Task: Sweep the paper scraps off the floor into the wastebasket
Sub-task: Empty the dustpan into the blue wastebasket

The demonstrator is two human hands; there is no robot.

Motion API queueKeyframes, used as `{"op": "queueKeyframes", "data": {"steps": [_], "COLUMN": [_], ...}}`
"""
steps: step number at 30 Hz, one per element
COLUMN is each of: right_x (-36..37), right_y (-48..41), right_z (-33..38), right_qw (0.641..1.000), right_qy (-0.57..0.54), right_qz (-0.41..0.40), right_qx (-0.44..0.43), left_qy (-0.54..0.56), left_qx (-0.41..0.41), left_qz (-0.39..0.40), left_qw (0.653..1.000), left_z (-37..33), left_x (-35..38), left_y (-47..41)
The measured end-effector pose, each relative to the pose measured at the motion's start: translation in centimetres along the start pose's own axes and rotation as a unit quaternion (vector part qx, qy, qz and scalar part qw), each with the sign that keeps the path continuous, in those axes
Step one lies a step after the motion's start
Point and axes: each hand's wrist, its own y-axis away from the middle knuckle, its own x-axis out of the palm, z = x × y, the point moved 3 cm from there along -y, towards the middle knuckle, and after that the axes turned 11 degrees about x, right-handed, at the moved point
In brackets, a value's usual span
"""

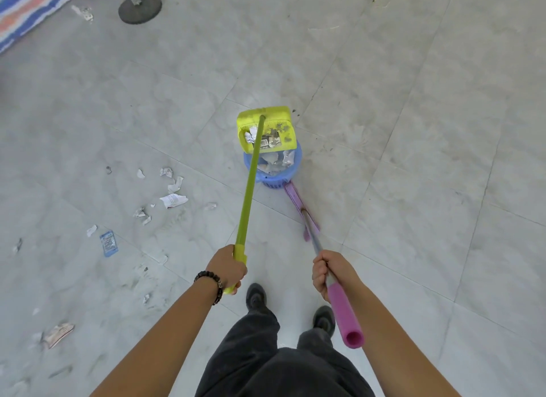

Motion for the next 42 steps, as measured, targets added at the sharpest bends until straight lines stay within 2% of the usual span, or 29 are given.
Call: {"op": "queueKeyframes", "data": {"steps": [6, 12, 16, 19, 26, 42], "right_x": [-0.7, -0.7, -1.1, -1.1, -0.3, 0.7], "right_y": [-0.4, 0.0, 0.1, 0.0, -0.4, 0.0], "right_z": [-0.2, 0.5, 0.6, 0.3, 0.0, -0.4], "right_qw": [1.0, 1.0, 0.999, 0.999, 1.0, 1.0], "right_qy": [0.018, 0.007, 0.011, 0.015, 0.012, 0.005], "right_qz": [-0.008, 0.003, 0.002, -0.001, -0.004, 0.0], "right_qx": [-0.004, 0.027, 0.037, 0.038, 0.027, 0.024], "left_qy": [-0.084, 0.028, 0.057, 0.092, 0.123, 0.116], "left_qx": [0.018, 0.003, -0.011, -0.007, 0.003, 0.038], "left_qz": [-0.022, -0.02, 0.007, -0.006, -0.004, 0.002], "left_qw": [0.996, 0.999, 0.998, 0.996, 0.992, 0.992], "left_z": [2.0, 3.1, 3.3, 2.7, 2.9, 3.8], "left_x": [1.4, 2.0, 2.3, 1.7, 1.4, 2.8], "left_y": [1.0, 2.1, 2.9, 2.3, 3.5, 4.0]}}
